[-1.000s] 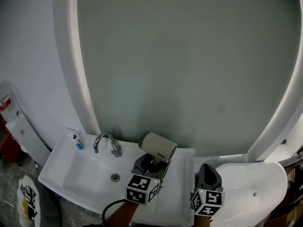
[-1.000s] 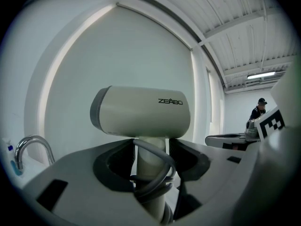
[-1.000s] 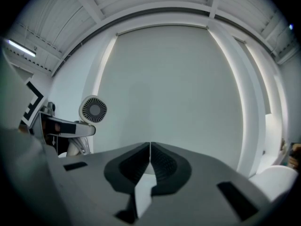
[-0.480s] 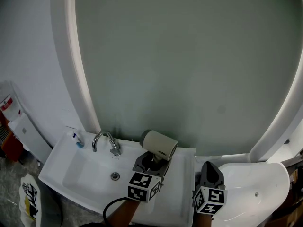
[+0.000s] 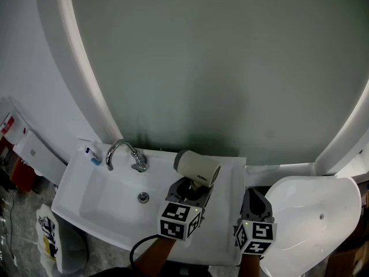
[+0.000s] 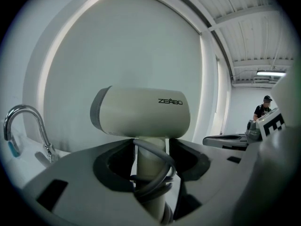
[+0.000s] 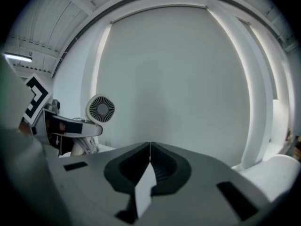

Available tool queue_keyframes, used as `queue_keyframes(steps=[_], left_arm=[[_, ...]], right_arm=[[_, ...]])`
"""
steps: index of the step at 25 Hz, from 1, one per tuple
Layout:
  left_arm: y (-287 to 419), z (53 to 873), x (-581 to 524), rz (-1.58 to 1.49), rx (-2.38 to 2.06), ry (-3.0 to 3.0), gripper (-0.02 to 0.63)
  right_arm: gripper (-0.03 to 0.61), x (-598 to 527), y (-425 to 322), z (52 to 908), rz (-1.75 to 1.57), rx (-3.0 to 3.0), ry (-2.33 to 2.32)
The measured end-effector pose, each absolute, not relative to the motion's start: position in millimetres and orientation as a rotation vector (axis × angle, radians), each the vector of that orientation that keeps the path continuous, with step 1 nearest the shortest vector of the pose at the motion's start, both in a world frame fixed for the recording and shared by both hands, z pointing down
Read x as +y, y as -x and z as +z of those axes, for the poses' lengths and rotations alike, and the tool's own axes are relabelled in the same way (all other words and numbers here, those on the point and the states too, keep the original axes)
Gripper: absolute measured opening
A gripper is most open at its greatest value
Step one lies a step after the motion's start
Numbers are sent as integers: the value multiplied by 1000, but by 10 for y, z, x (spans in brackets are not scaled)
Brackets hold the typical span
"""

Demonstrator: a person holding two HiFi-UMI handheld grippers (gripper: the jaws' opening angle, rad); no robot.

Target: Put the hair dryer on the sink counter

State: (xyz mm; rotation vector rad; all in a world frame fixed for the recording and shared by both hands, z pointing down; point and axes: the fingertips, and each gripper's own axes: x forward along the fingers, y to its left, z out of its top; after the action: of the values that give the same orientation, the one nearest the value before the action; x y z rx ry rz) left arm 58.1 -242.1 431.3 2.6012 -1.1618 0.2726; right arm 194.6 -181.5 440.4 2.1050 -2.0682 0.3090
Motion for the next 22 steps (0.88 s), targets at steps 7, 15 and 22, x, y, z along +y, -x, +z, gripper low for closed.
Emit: queue_keyframes(steps=[7,15,22], left_arm=[[-761,4850,-2431,380,-1125,-2518,232],[-807,5470,-2444,490,-1089,-2397,232],[-842,5868,-2461,567,-1063,-2312,232]], right_arm=[[21,-1918,-1999,4768,405,-2063,-2049],[21,-1972,-1966,5290,552,-2033,-1970],[21,-1998,-1969,5599,628,-2006,-1939]])
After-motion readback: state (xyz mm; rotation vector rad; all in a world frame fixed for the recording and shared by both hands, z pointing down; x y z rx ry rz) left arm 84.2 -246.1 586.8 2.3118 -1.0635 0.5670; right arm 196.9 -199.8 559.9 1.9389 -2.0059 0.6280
